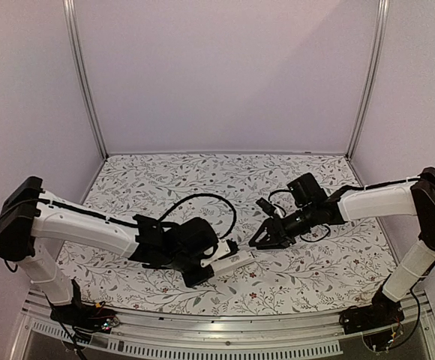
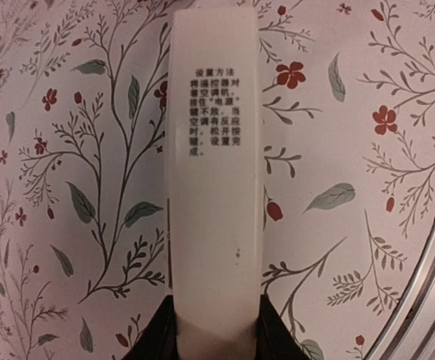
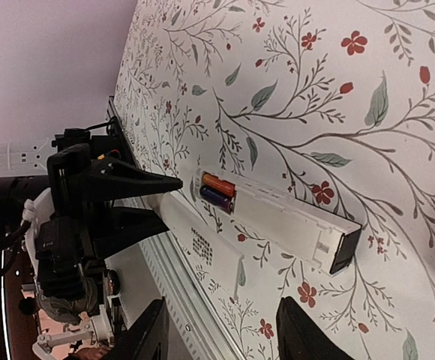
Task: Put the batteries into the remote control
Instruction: Pass from the right arm to the left, then load the battery cover onto the remote control without the battery cover.
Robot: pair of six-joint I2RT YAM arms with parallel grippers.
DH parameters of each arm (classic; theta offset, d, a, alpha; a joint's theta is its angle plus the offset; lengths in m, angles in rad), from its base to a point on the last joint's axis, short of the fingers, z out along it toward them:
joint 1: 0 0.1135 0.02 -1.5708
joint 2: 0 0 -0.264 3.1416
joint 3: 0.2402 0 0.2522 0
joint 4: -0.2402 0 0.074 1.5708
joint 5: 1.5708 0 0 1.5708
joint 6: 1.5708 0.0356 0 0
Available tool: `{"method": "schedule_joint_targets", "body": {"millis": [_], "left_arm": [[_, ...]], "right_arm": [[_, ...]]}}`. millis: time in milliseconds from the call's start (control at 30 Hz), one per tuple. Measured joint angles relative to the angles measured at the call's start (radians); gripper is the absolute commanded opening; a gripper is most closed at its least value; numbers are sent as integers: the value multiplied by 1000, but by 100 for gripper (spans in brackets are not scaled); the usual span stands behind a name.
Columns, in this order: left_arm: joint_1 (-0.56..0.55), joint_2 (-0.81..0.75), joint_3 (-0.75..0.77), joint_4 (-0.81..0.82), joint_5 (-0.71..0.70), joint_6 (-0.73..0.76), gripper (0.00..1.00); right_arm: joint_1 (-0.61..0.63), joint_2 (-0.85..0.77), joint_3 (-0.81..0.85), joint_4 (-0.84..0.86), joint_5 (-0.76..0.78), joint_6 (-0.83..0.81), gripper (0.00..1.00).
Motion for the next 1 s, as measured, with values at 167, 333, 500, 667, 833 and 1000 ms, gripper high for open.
{"method": "schedule_joint_targets", "body": {"millis": [167,333,500,667,833,1000], "left_arm": [[-3,57,46,-25,-5,-24,18],[-3,116,92,-45,-12,-21,19],[1,140,114,-63,-29,-17,19],[10,140,114,-69,-30,-17,21],[19,140,114,-72,-23,-17,23],[41,140,114,-79,-10,-13,25]], "right_arm": [[0,-1,11,-78,82,-80,53],[-4,-2,20,-149,163,-156,53],[-21,5,23,-158,185,-183,51],[-33,10,23,-158,185,-189,50],[-34,10,23,-158,181,-194,49],[-35,13,23,-158,176,-196,49]]}}
